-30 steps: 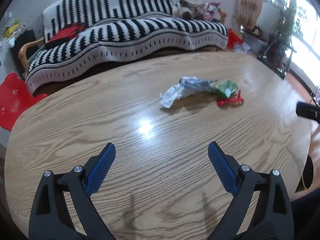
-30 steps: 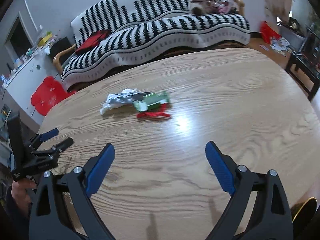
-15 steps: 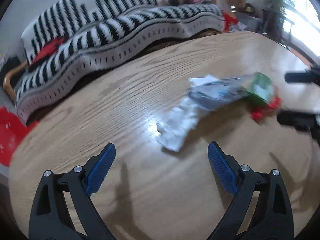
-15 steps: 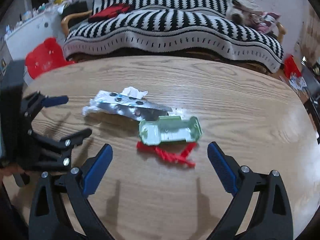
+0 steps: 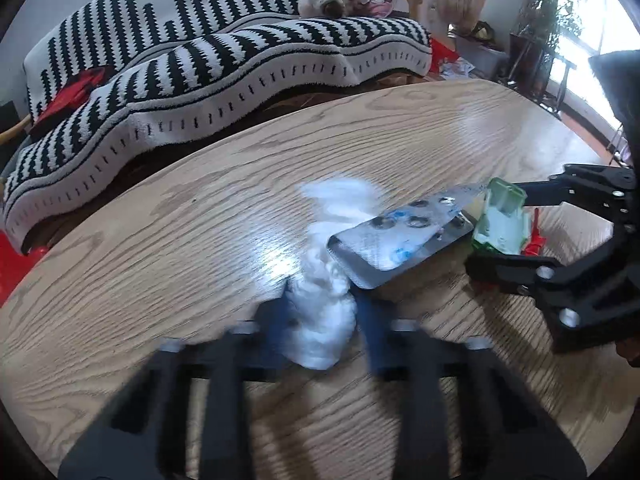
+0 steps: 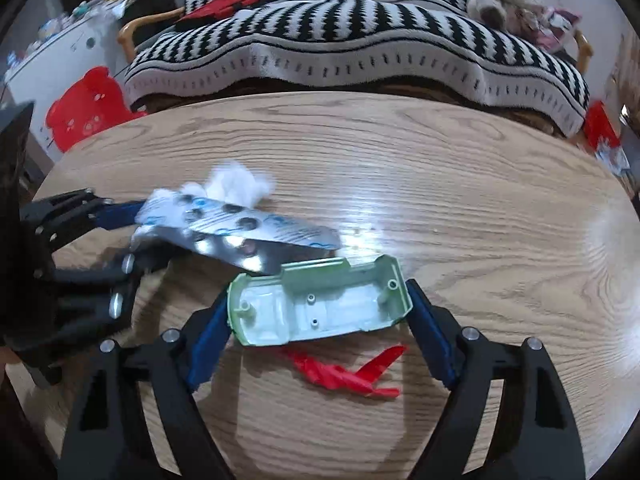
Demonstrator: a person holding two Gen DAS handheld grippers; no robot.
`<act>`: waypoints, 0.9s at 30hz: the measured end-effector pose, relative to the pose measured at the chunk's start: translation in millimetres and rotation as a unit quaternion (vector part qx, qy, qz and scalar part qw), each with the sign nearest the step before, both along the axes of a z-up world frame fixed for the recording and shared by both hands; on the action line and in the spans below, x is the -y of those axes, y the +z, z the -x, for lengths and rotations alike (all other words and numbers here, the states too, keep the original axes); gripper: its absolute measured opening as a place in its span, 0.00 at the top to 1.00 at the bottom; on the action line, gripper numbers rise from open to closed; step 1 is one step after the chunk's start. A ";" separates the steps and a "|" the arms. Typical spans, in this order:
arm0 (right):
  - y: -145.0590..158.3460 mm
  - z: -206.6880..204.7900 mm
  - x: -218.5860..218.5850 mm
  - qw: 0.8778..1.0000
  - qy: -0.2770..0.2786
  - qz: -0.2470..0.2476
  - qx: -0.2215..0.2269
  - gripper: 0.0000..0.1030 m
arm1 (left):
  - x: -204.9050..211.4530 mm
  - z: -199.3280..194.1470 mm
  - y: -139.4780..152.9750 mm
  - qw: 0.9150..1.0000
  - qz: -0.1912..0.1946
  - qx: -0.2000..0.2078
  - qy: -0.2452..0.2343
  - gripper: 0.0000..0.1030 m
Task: Collect trash
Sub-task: 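Grasp the white tissue with the left tool while the right tool grasps the green toy car shell, then carry the tissue and car shell over the bin and open the left tool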
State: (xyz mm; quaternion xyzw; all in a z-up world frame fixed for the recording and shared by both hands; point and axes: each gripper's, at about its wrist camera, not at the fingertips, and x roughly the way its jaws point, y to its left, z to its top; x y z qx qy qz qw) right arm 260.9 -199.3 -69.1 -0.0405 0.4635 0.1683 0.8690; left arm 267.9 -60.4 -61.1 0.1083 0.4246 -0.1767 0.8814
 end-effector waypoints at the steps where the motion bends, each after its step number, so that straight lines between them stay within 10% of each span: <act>1: 4.1 3.9 -0.8 1.000 0.000 0.001 0.005 0.23 | -1.7 1.9 1.8 1.000 0.006 -0.003 0.002 0.80; 16: 81.7 103.2 28.3 0.998 -0.039 -0.040 0.040 0.23 | -52.2 80.4 80.2 0.995 0.015 0.030 0.090 0.80; 27: 91.0 167.8 92.9 0.993 -0.103 -0.043 0.038 0.23 | 45.3 132.3 84.6 0.999 0.020 0.007 0.025 0.80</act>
